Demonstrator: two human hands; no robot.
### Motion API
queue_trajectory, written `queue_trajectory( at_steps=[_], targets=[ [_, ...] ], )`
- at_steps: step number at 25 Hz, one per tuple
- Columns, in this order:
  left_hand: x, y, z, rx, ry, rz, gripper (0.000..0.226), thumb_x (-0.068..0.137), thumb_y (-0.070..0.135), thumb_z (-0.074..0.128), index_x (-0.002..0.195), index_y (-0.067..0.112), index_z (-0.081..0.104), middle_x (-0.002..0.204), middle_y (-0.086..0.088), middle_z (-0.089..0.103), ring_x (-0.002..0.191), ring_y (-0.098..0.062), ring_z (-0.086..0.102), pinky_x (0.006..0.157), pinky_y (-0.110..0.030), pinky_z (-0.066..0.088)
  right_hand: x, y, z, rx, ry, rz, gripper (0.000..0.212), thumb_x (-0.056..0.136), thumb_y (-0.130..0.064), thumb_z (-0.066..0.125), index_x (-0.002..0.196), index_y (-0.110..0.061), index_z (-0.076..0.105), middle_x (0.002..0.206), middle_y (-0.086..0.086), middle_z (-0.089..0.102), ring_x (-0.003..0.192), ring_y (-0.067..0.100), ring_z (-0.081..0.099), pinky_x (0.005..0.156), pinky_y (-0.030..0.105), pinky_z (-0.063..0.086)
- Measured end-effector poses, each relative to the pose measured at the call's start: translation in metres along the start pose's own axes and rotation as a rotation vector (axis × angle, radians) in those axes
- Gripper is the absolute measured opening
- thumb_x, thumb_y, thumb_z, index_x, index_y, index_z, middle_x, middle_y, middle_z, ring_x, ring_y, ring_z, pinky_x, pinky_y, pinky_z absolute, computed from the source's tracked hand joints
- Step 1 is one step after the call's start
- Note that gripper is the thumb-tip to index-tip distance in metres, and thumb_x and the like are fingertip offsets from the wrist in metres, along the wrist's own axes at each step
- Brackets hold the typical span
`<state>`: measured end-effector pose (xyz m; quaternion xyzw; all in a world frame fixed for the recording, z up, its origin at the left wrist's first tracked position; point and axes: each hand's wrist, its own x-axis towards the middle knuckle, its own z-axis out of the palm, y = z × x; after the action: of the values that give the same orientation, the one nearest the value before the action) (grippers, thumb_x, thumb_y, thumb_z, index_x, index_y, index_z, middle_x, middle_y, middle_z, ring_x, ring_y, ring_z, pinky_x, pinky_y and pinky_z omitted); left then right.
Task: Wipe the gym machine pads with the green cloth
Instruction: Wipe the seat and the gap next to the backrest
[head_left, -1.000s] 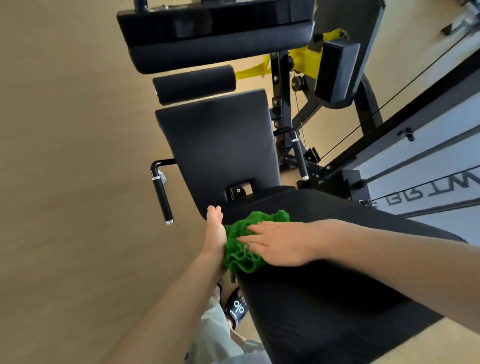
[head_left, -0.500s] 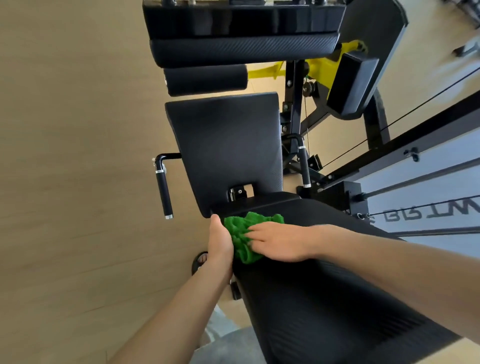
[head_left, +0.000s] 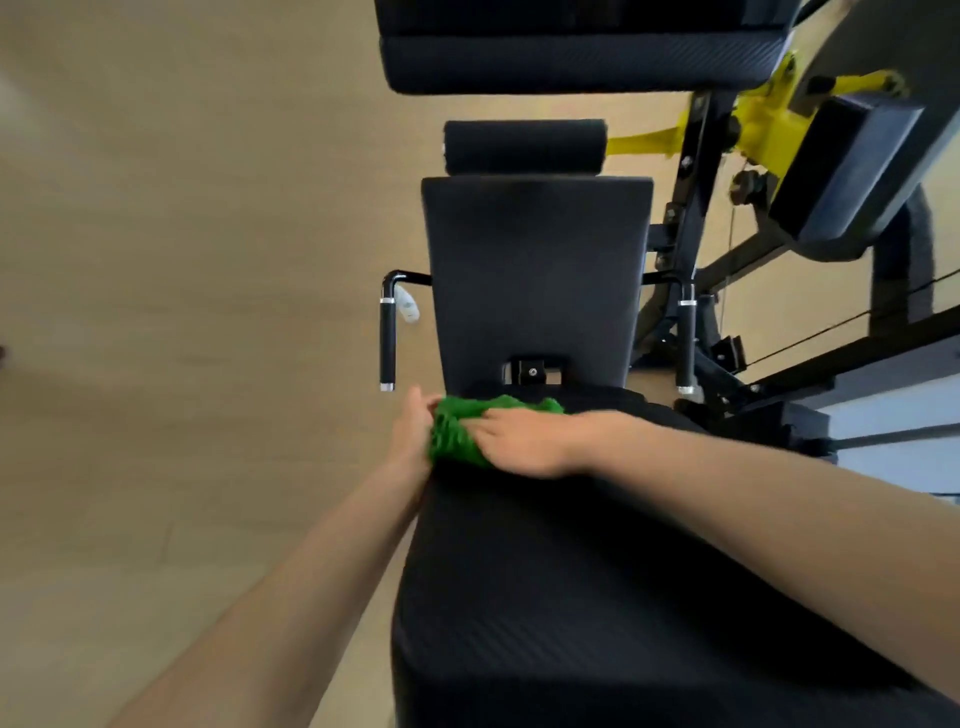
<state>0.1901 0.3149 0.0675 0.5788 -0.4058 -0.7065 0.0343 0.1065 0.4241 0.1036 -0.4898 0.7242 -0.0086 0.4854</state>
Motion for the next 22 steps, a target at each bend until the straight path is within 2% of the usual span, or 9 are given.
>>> queue_trajectory(
  at_steps=[2, 4, 6, 9, 11, 13, 16, 19, 22],
  targets=[
    [-0.002, 0.004, 0.001, 0.048, 0.041, 0.106, 0.045, 0.109, 0.024, 0.025, 0.093, 0.011, 0.065, 0.082, -0.013, 0.063, 0.085, -0.027, 0.057, 0.064, -0.023, 0.05, 0.011, 0.007, -0.004, 0.009, 0.0, 0.029, 0.052, 0.107, -0.035, 0.016, 0.154, -0.019, 0.032, 0.161, 0.012, 0.03, 0.148, 0.032, 0.027, 0.12, 0.045, 0.021],
    [-0.002, 0.004, 0.0, 0.136, 0.027, 0.193, 0.046, 0.108, 0.027, 0.027, 0.079, 0.014, 0.061, 0.087, -0.008, 0.062, 0.086, -0.021, 0.057, 0.08, -0.031, 0.047, -0.017, 0.011, -0.006, 0.081, 0.047, -0.063, 0.045, 0.107, -0.033, 0.023, 0.135, -0.013, 0.053, 0.148, 0.014, 0.047, 0.137, 0.031, 0.041, 0.115, 0.039, 0.029],
    [-0.002, 0.007, -0.001, 0.071, -0.035, 0.206, 0.052, 0.11, 0.028, 0.022, 0.079, 0.011, 0.061, 0.089, -0.008, 0.064, 0.091, -0.019, 0.06, 0.092, -0.025, 0.047, -0.074, 0.009, -0.005, 0.133, 0.116, -0.211, 0.045, 0.104, -0.038, 0.031, 0.129, -0.012, 0.058, 0.14, 0.007, 0.054, 0.13, 0.014, 0.044, 0.109, 0.016, 0.026],
    [-0.002, 0.005, 0.002, -0.091, -0.159, 0.165, 0.062, 0.111, 0.031, 0.016, 0.082, 0.001, 0.061, 0.09, -0.016, 0.068, 0.091, -0.019, 0.066, 0.104, -0.028, 0.047, -0.146, -0.003, -0.01, 0.191, 0.16, -0.293, 0.053, 0.091, -0.068, 0.029, 0.142, -0.057, 0.03, 0.149, -0.037, 0.027, 0.131, -0.029, 0.016, 0.094, -0.011, 0.006],
    [-0.001, 0.0, 0.001, -0.13, -0.169, 0.126, 0.063, 0.111, 0.035, 0.018, 0.085, 0.001, 0.064, 0.095, -0.017, 0.072, 0.098, -0.022, 0.069, 0.104, -0.03, 0.047, -0.144, -0.008, -0.013, 0.194, 0.096, -0.313, 0.05, 0.09, -0.073, 0.023, 0.139, -0.066, 0.021, 0.149, -0.044, 0.015, 0.127, -0.037, 0.007, 0.1, -0.008, 0.005],
    [0.002, -0.003, -0.002, -0.195, -0.135, 0.107, 0.059, 0.111, 0.034, 0.02, 0.086, 0.003, 0.065, 0.097, -0.016, 0.073, 0.102, -0.023, 0.068, 0.102, -0.028, 0.048, -0.107, -0.008, -0.011, 0.189, 0.047, -0.303, 0.053, 0.096, -0.065, 0.02, 0.147, -0.052, 0.026, 0.155, -0.034, 0.017, 0.129, -0.033, 0.005, 0.107, -0.002, 0.0],
    [0.0, -0.001, -0.002, -0.174, 0.019, 0.2, 0.044, 0.108, 0.02, 0.029, 0.082, 0.008, 0.063, 0.091, -0.01, 0.07, 0.097, -0.024, 0.065, 0.094, -0.03, 0.051, -0.03, 0.01, -0.005, 0.081, 0.009, -0.167, 0.053, 0.106, -0.044, 0.02, 0.155, -0.025, 0.032, 0.165, -0.006, 0.02, 0.15, 0.001, 0.007, 0.125, 0.031, 0.004],
    [-0.023, 0.001, -0.011, 0.06, 0.123, 0.491, 0.027, 0.095, 0.016, 0.045, 0.075, 0.005, 0.06, 0.081, -0.006, 0.062, 0.088, -0.017, 0.059, 0.082, -0.026, 0.046, 0.016, 0.031, -0.007, 0.101, 0.001, -0.018, 0.05, 0.108, -0.038, 0.02, 0.153, -0.021, 0.035, 0.164, 0.001, 0.024, 0.152, 0.014, 0.014, 0.125, 0.04, 0.009],
    [-0.05, 0.002, -0.027, 0.292, -0.261, 0.659, 0.034, 0.088, 0.026, 0.048, 0.061, 0.006, 0.05, 0.068, -0.014, 0.052, 0.071, -0.025, 0.052, 0.073, -0.03, 0.044, -0.002, 0.036, -0.009, 0.156, 0.071, -0.053, 0.047, 0.108, -0.034, 0.026, 0.139, -0.013, 0.055, 0.151, 0.006, 0.047, 0.141, 0.019, 0.038, 0.118, 0.029, 0.023]
  ],
)
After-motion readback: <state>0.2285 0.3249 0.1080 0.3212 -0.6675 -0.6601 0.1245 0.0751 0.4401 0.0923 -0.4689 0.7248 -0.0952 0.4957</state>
